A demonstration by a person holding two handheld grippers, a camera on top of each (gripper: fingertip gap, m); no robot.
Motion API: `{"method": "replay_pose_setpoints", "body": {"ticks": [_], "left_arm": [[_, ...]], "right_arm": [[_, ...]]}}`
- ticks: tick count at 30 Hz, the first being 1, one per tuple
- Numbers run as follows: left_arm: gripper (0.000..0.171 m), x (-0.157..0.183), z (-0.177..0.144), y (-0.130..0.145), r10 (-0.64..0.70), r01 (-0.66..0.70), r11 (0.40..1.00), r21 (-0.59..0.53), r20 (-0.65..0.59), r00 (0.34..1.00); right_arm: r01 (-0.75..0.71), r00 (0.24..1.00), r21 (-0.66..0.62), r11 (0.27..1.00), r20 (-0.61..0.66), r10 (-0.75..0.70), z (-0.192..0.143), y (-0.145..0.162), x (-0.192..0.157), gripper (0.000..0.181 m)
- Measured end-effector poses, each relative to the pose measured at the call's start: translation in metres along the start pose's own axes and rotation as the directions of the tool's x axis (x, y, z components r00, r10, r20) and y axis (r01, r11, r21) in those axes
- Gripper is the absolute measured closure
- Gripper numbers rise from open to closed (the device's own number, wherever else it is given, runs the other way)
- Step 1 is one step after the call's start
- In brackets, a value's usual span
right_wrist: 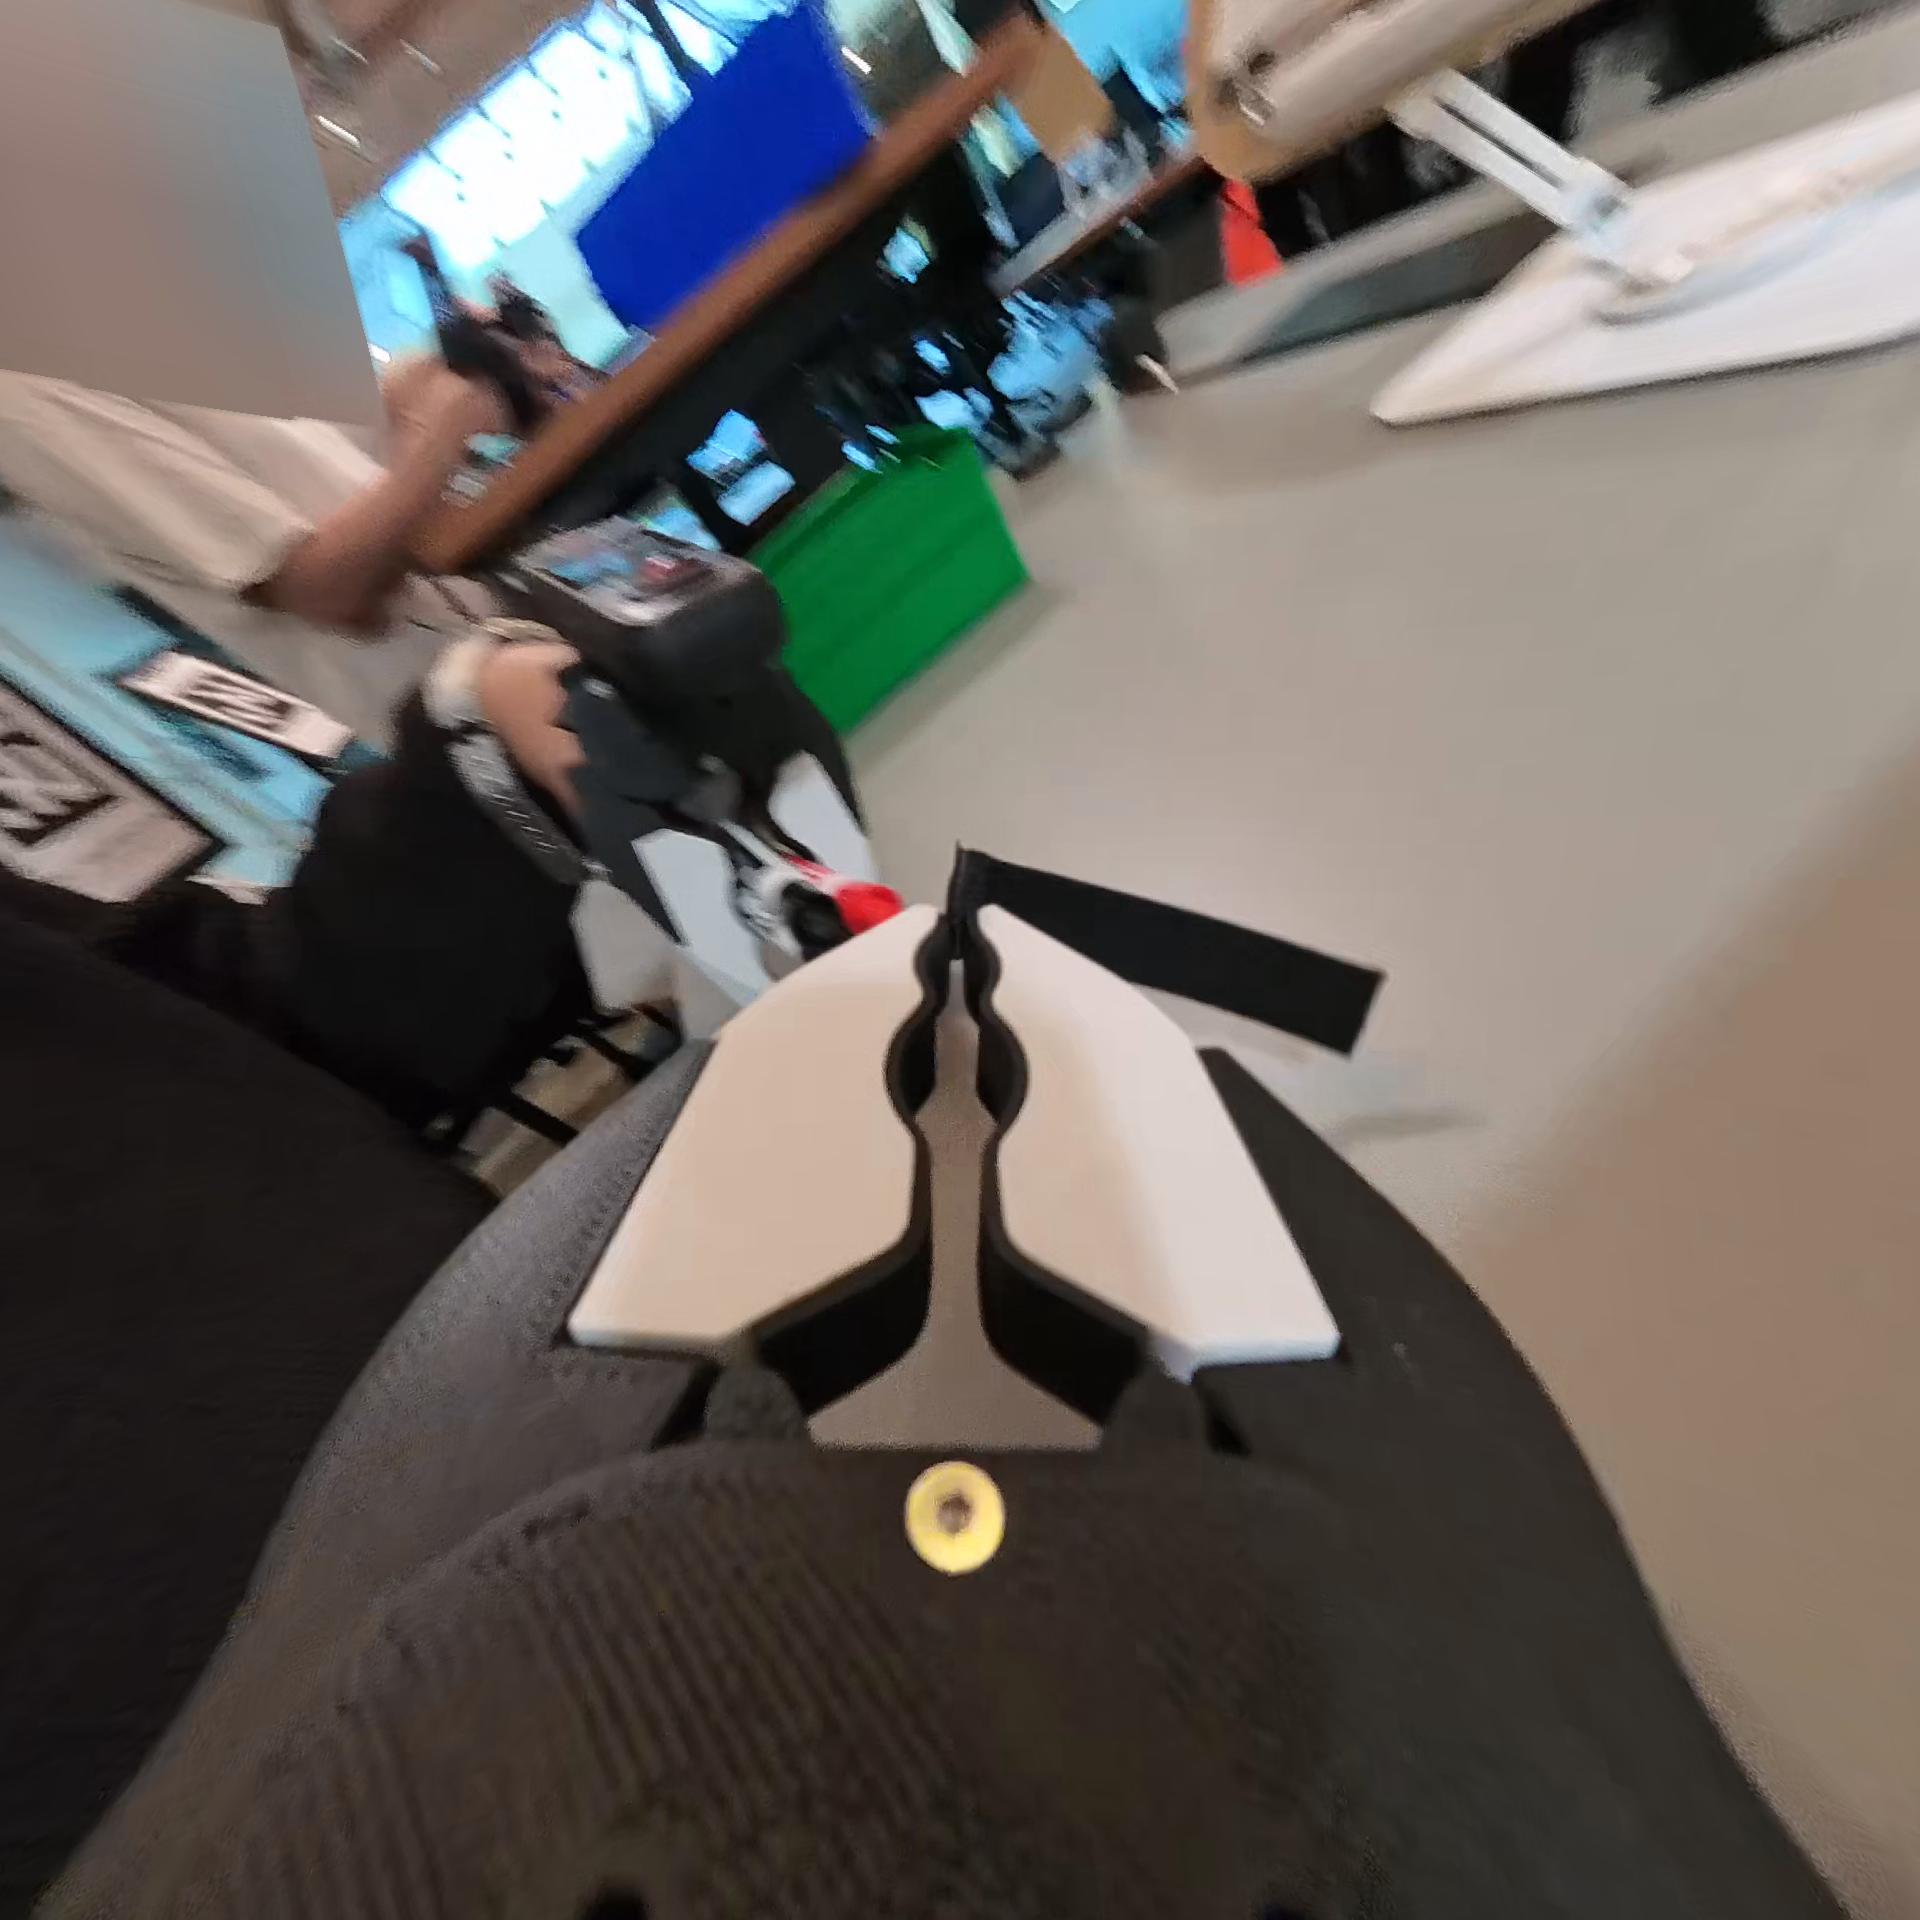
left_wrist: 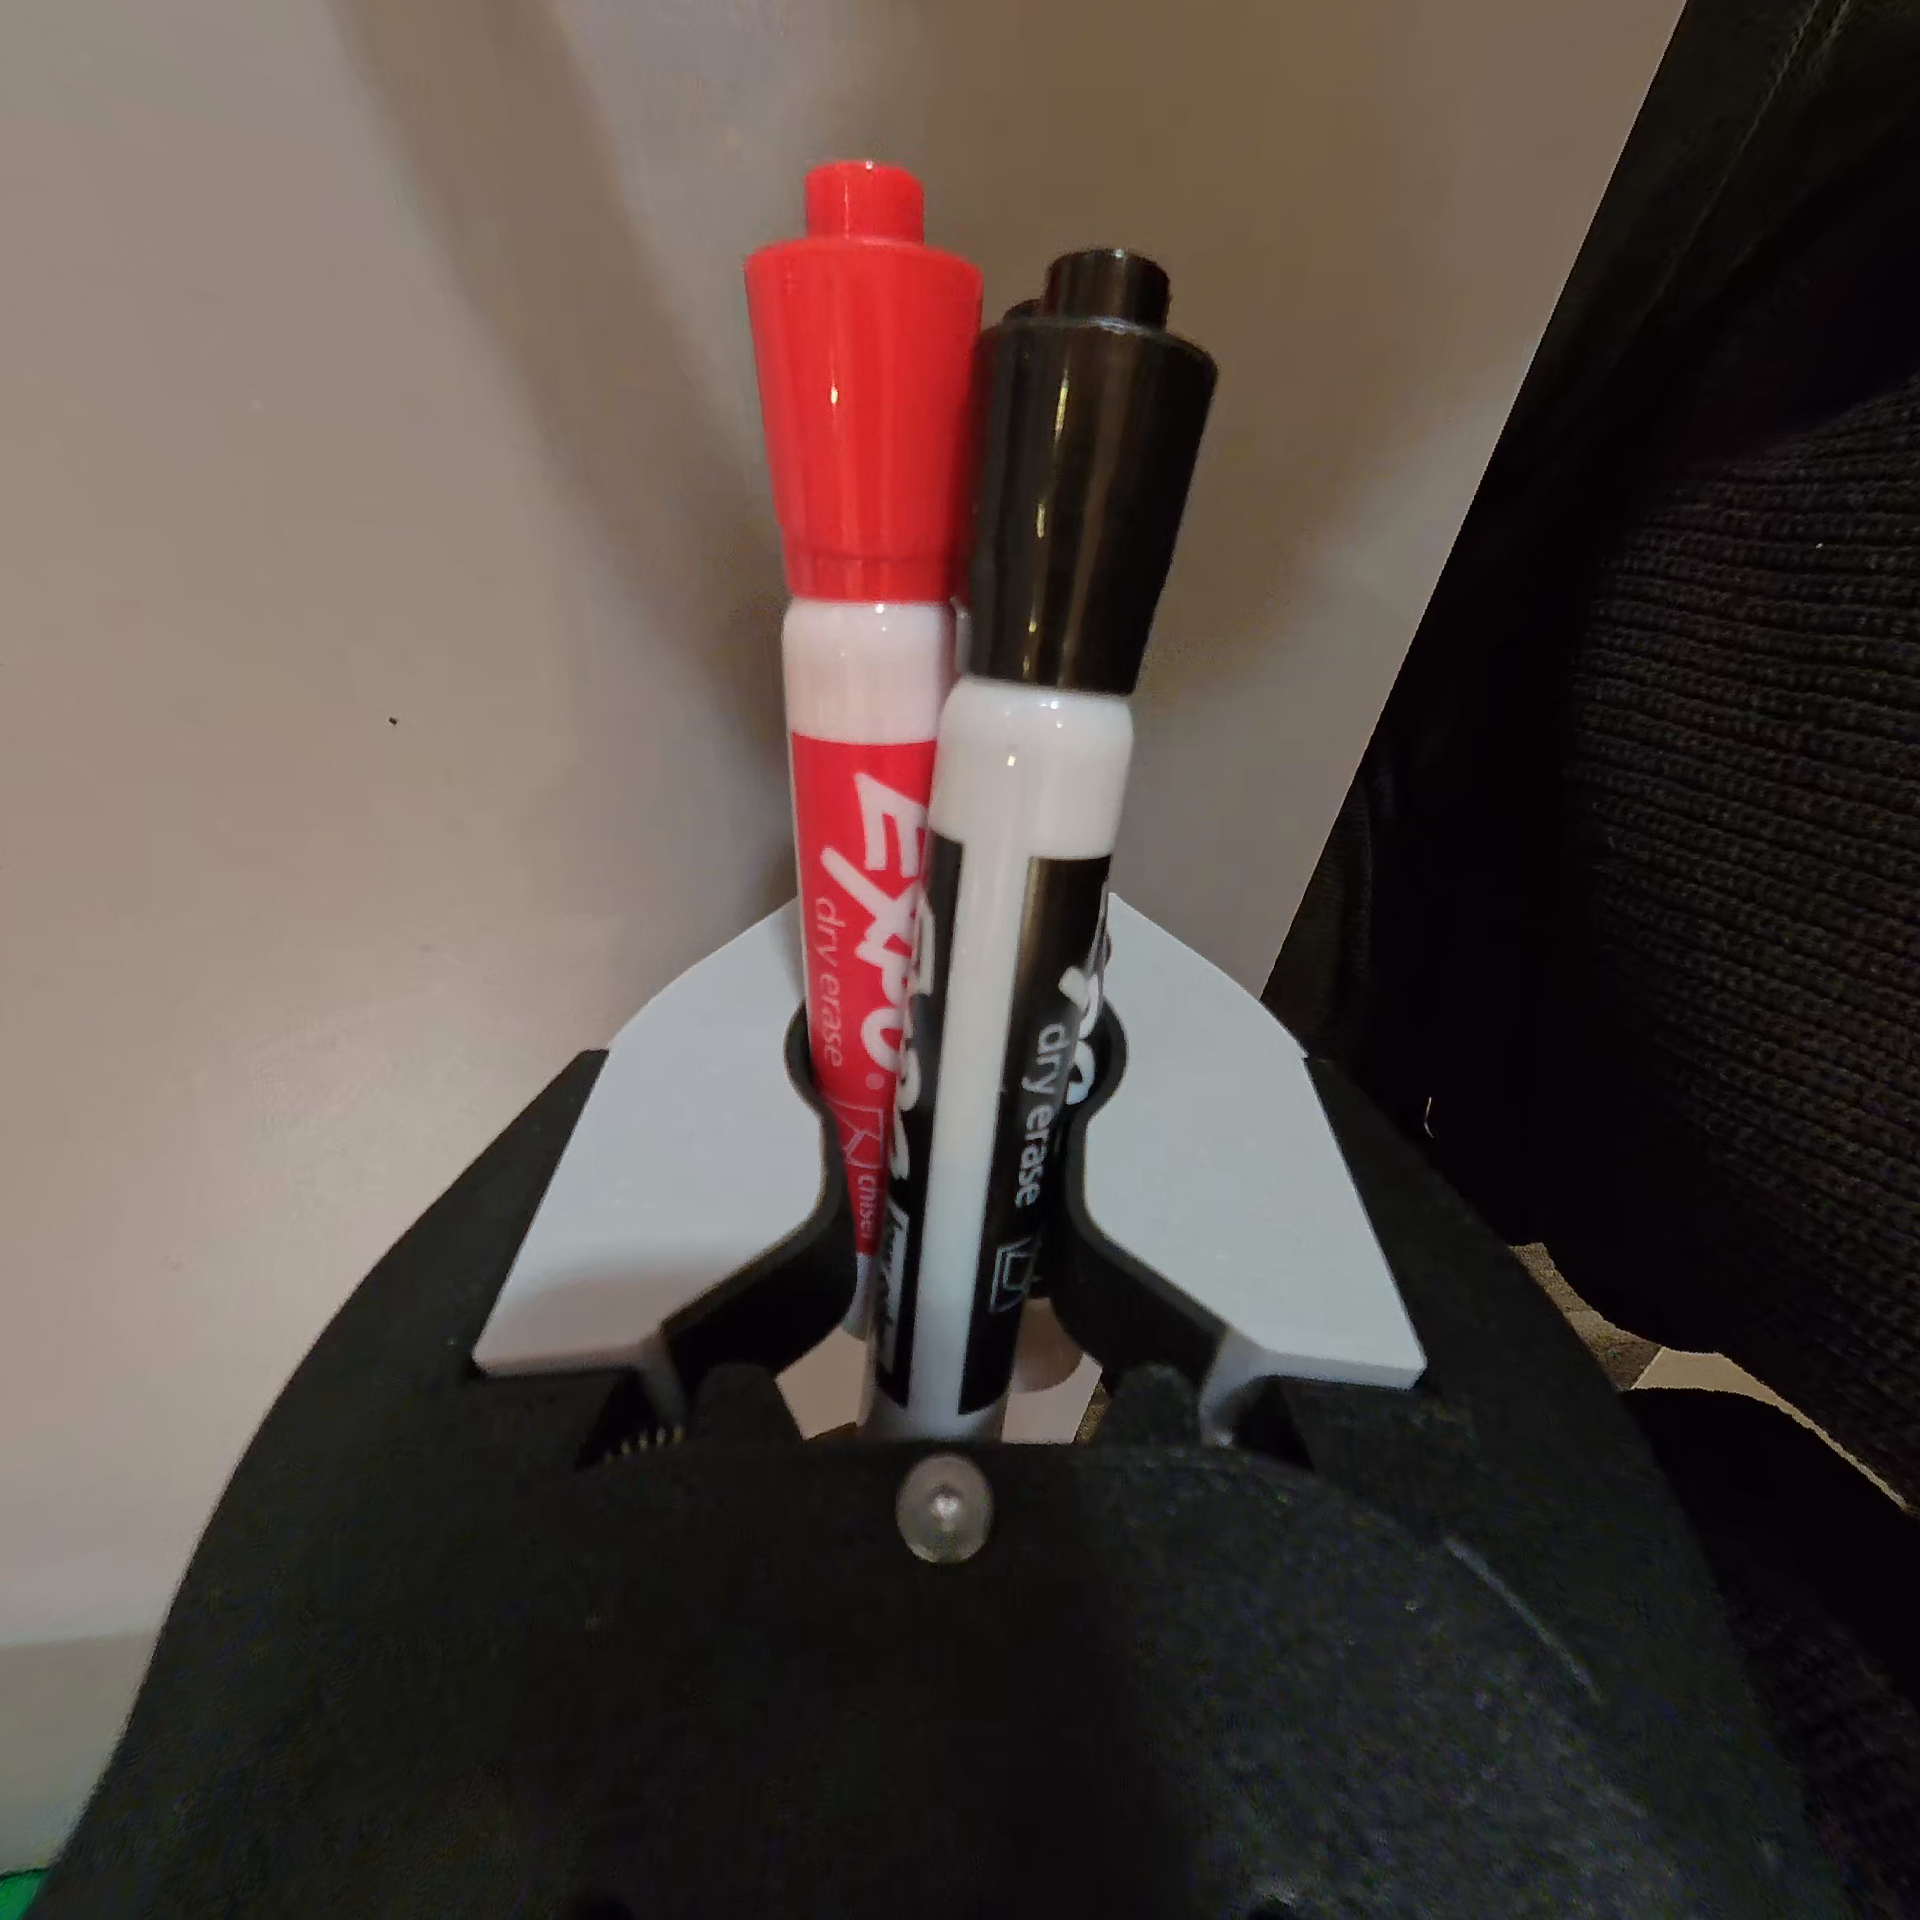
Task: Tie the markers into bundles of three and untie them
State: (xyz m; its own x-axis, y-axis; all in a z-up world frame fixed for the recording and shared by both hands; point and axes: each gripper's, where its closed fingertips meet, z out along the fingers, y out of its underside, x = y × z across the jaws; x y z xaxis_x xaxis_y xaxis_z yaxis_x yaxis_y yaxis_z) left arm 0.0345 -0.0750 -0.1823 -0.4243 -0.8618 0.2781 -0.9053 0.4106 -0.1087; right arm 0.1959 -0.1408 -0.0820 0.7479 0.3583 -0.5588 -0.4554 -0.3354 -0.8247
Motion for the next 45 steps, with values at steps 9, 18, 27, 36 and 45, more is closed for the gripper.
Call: {"method": "replay_pose_setpoints", "body": {"ticks": [9,18,27,36,45], "left_arm": [[0.129,0.000,0.000,0.000,0.000,0.000,1.000,-0.008,0.008,1.000],[0.129,0.000,0.000,0.000,-0.002,0.002,1.000,-0.009,0.009,1.000],[0.129,0.000,0.000,0.000,-0.004,0.004,1.000,-0.009,0.009,1.000],[0.128,0.000,0.000,0.000,-0.006,0.006,1.000,-0.008,0.007,1.000],[0.128,0.000,0.000,0.000,-0.007,0.007,1.000,-0.008,0.006,1.000]], "right_arm": [[0.024,0.999,-0.317,0.948,-0.025,-0.033,0.018,0.056,0.007,0.178],[-0.002,1.000,-0.273,0.962,0.020,0.008,0.019,0.050,0.000,0.179],[0.078,0.992,-0.439,0.895,0.124,-0.026,0.023,0.080,-0.015,0.179],[0.012,0.999,-0.424,0.906,-0.037,-0.031,0.012,0.073,0.014,0.176],[-0.038,0.954,-0.415,0.909,-0.286,-0.090,-0.005,0.068,0.054,0.158]]}}
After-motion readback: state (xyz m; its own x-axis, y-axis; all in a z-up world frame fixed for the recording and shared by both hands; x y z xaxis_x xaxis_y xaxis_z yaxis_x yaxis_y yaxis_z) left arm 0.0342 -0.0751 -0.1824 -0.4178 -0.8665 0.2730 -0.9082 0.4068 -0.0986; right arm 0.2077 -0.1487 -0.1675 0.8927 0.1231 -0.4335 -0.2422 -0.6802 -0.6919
